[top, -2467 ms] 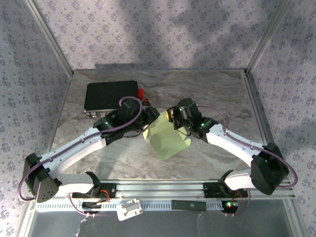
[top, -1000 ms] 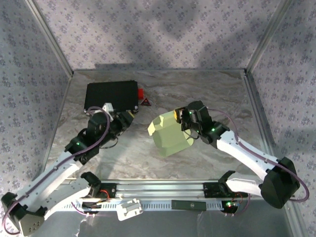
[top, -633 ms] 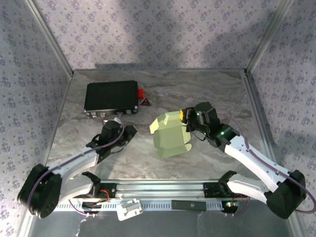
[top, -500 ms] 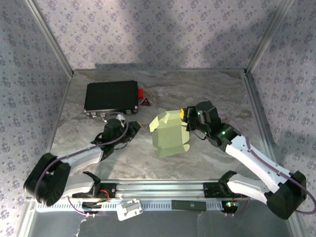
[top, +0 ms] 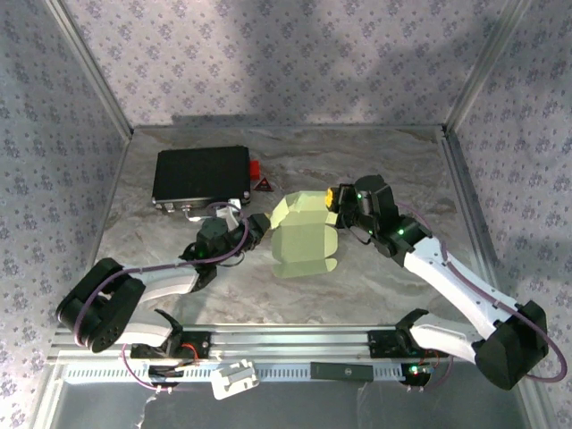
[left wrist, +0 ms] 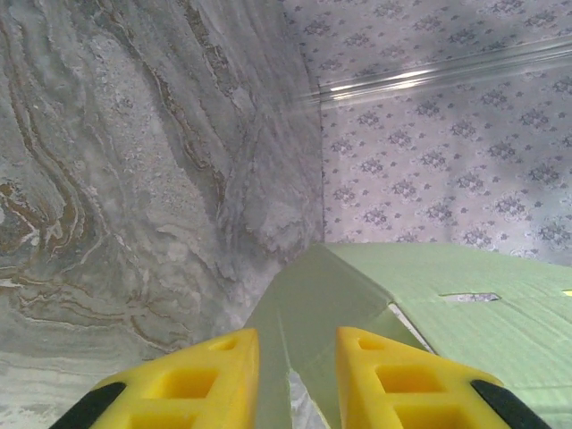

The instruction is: Fold the paper box

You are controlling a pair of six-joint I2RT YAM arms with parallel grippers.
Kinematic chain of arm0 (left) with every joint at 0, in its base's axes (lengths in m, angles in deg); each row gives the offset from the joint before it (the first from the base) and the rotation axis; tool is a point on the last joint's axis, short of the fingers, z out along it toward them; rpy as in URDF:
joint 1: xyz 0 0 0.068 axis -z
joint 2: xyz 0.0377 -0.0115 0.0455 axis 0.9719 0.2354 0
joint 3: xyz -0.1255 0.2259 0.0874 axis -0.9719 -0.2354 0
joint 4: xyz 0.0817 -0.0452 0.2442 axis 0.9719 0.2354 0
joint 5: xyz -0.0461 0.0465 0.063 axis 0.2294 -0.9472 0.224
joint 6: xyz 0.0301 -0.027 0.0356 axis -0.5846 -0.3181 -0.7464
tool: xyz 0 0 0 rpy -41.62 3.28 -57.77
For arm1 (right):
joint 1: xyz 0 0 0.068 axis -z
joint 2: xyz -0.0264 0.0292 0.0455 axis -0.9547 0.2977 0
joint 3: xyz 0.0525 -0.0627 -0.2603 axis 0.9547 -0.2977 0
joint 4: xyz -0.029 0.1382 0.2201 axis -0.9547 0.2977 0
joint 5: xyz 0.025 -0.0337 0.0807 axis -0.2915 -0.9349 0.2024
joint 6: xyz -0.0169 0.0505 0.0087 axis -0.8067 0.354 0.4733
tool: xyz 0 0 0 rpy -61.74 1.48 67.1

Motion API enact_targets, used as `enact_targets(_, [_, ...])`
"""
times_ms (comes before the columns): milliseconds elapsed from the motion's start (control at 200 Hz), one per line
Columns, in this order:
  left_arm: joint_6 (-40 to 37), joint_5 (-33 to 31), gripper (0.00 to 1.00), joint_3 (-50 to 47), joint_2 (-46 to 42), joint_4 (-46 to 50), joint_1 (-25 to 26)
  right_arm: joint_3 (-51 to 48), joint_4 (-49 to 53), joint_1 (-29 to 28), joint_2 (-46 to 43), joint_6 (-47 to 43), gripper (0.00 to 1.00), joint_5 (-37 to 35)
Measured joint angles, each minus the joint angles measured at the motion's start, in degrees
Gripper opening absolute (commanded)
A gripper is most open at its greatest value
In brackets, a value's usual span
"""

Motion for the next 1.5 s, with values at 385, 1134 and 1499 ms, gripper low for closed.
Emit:
enact_targets(385, [-0.5, -2.8, 0.36, -0.7, -1.4, -1.4, 3.9, 0.0, -2.6, 3.4, 0.0, 0.0, 0.0, 2.5])
enact_targets(1134, [-5.2, -4.1, 0.45, 0.1, -1.0, 1.4, 6.3, -1.4, -5.7, 3.8, 0.6, 0.0, 0.0, 3.9])
enact_targets(1499, [-8.5, -7.8, 0.51, 0.2, -23.8, 25.3, 6.3, -1.8, -3.7, 4.3, 0.2, -3.5, 0.0, 3.6])
